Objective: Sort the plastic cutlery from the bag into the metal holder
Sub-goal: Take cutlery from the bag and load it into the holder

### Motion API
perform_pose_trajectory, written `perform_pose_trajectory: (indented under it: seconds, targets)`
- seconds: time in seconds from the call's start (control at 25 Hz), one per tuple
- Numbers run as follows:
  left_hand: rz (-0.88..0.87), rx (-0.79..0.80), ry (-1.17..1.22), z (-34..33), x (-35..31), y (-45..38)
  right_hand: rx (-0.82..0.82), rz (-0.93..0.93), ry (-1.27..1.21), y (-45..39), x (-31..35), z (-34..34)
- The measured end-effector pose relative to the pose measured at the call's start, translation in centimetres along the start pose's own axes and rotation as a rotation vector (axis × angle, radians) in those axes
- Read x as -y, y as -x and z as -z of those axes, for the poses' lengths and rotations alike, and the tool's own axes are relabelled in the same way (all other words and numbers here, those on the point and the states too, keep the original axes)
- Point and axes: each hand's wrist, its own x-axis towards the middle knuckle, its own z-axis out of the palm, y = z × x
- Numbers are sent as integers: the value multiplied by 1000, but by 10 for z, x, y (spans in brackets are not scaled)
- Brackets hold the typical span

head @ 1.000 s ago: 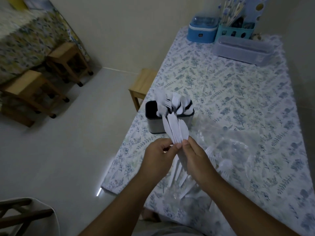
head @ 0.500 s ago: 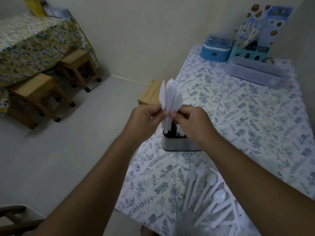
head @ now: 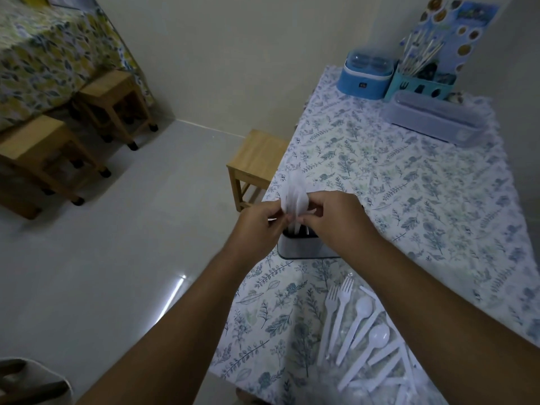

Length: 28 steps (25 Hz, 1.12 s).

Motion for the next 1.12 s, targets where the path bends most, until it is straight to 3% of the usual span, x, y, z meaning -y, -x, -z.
perform_pose_trajectory:
  seconds: [0.2,0.48,0.52,0.64,0.76,0.84,1.04,1.12]
  targets:
    - [40,32,-115,7,-6,6,-35,53,72,3,2,2]
    - [-110,-388,-141,-23,-28,75,-224,49,-163,60,-40,12]
    - [-47,-333,-124,-38,-29,87,-216,17,-195,73,-54,9]
    - [293,68,-160,-92,-21,112,-149,-115,-249,111,-100,-5]
    - [479,324,-277,-140,-10,130,-55,-226,-292,144,-138,-23]
    - [510,363,-338,-155,-9,137,0,-293,-313,163,-156,-30]
    - [496,190,-189,-147,-16,144,107,-467,-554,183,-170,-36]
    - [427,281,-98,-150,-31,147,124,-587,-720,180,-167,-38]
